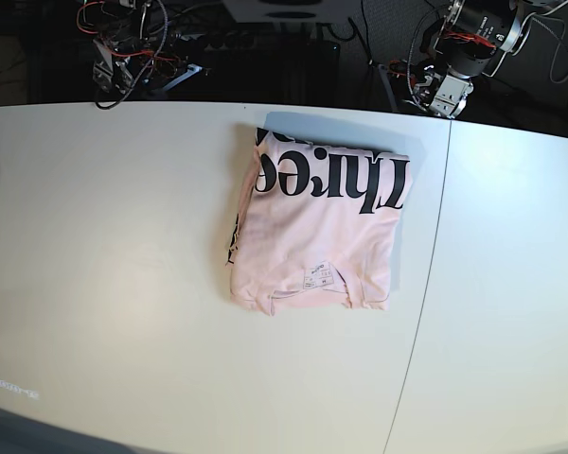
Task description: Fold the T-shirt properly
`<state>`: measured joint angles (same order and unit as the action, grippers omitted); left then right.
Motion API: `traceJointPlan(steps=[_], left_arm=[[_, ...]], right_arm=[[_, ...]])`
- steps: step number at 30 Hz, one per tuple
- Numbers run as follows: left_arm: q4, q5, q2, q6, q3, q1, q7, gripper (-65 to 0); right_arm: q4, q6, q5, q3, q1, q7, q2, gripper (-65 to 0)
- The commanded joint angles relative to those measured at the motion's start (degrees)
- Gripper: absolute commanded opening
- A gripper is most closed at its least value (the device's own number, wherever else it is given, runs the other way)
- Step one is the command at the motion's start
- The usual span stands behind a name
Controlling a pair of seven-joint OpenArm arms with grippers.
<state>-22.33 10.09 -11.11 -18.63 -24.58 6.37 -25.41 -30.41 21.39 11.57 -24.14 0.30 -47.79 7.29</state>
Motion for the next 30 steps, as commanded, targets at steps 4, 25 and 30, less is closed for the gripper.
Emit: traceJointPlan(steps=[4,25,30], left_arm=[[-0.7,1.9,-0.1,0.4,0.0,1.1,0.6,-65.0],[-0.7,1.9,-0.2,0.4,0.0,0.9,3.0,-65.0],[-0.7,1.9,-0.2,0.4,0.0,0.9,7.1,-65.0]], right_arm=[[-0.5,-3.0,5.5,-0.1,0.3,2.4,0.5,-65.0],[-0.8,-3.0,13.5,-0.1,0.3,7.2,0.5,-65.0],[-0.8,-3.0,13.5,-0.1,0.4,7.3,0.5,-65.0]])
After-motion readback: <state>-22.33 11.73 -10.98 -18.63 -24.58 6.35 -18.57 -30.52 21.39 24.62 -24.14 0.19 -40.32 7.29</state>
